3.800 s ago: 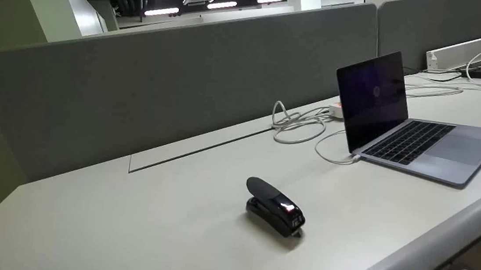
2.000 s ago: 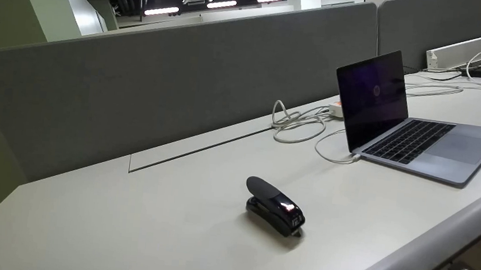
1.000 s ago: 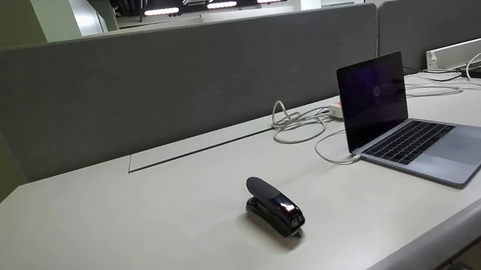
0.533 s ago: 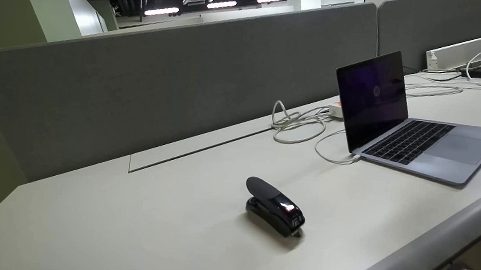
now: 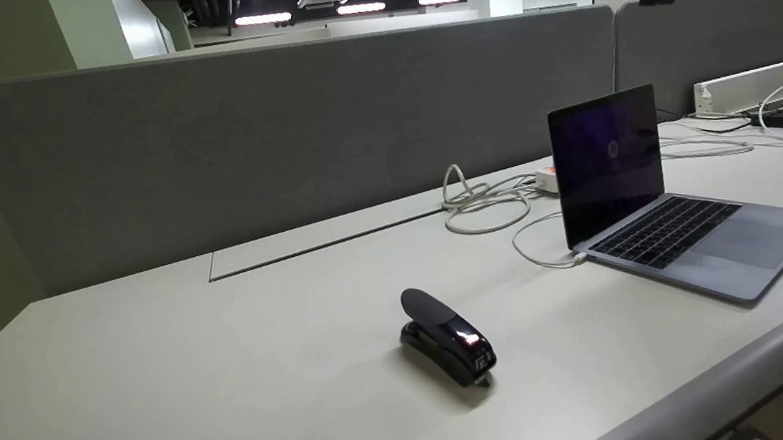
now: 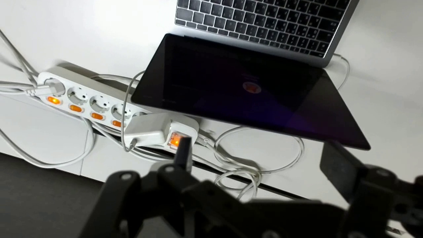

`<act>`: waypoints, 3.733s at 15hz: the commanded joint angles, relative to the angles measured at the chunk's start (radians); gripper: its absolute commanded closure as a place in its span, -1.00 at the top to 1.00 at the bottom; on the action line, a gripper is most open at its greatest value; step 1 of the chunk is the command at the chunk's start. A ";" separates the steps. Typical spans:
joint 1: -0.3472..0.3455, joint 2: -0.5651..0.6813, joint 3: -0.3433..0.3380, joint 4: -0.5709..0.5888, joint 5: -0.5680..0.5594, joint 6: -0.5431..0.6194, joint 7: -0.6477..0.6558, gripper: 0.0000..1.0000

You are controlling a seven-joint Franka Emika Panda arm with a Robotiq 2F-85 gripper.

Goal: Close the MacBook

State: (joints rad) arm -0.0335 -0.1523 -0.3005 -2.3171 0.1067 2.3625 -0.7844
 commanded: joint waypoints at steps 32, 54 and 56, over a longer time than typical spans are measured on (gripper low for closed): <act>-0.143 0.411 0.226 0.229 0.068 0.059 0.164 1.00; -0.130 0.243 0.205 -0.032 -0.046 0.052 0.343 1.00; -0.133 0.230 0.193 -0.074 -0.066 0.075 0.345 1.00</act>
State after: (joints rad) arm -0.1622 0.1329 -0.0916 -2.3037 0.0783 2.4214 -0.4886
